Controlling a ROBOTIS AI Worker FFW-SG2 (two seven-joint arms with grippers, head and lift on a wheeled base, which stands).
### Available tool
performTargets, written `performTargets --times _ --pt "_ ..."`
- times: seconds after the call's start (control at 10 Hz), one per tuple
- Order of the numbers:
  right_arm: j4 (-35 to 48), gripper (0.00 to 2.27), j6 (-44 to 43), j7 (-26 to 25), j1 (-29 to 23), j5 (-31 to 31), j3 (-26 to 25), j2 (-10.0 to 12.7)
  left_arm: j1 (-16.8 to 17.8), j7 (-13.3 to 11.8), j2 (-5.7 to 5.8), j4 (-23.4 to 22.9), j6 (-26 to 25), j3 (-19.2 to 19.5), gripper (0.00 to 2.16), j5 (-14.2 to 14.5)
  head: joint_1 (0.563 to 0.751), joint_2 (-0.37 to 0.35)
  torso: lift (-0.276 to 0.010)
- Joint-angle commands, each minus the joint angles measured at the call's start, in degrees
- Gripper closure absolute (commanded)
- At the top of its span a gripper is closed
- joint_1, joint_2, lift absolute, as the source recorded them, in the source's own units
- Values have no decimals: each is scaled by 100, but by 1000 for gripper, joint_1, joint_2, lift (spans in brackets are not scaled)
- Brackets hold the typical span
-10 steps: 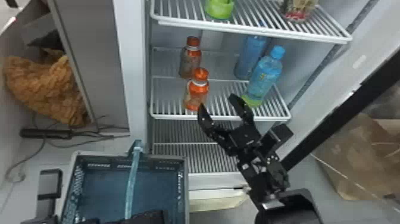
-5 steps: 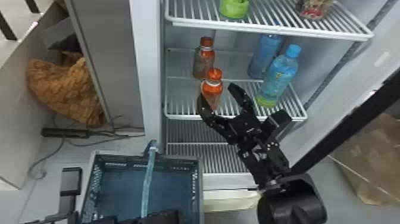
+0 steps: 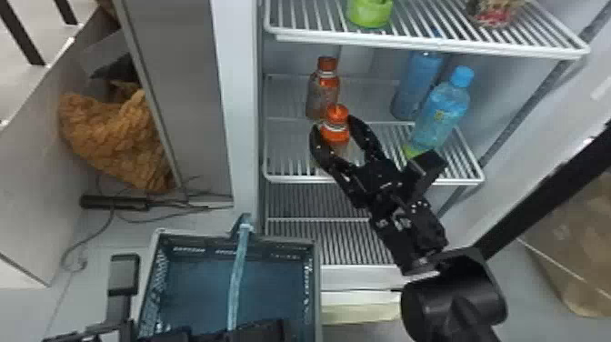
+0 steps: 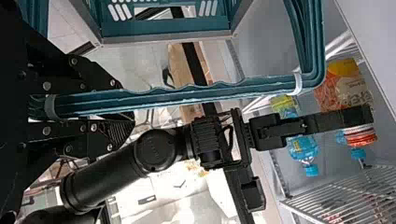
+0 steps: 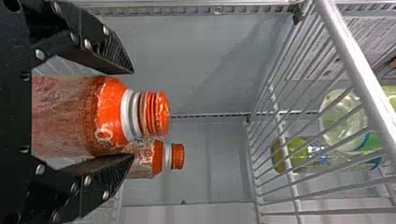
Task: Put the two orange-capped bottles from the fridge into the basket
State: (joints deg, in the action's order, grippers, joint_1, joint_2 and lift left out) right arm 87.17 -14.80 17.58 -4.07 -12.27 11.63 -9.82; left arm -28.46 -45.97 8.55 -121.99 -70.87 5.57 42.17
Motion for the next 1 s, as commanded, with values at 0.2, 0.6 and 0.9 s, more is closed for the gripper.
performTargets --times 0.2,0.6,0.9 --pt "318 717 186 -62 -141 -75 -43 -29 6 0 24 0 -14 15 1168 -1 695 -120 -235" --pt "2497 717 1086 70 -1238 73 -500 -213 62 0 24 0 -28 -8 1168 -35 695 -138 -235" --pt "3876 717 2408 404 -2180 -87 -968 -143 90 0 24 0 -28 -88 1168 -47 695 -155 -235"
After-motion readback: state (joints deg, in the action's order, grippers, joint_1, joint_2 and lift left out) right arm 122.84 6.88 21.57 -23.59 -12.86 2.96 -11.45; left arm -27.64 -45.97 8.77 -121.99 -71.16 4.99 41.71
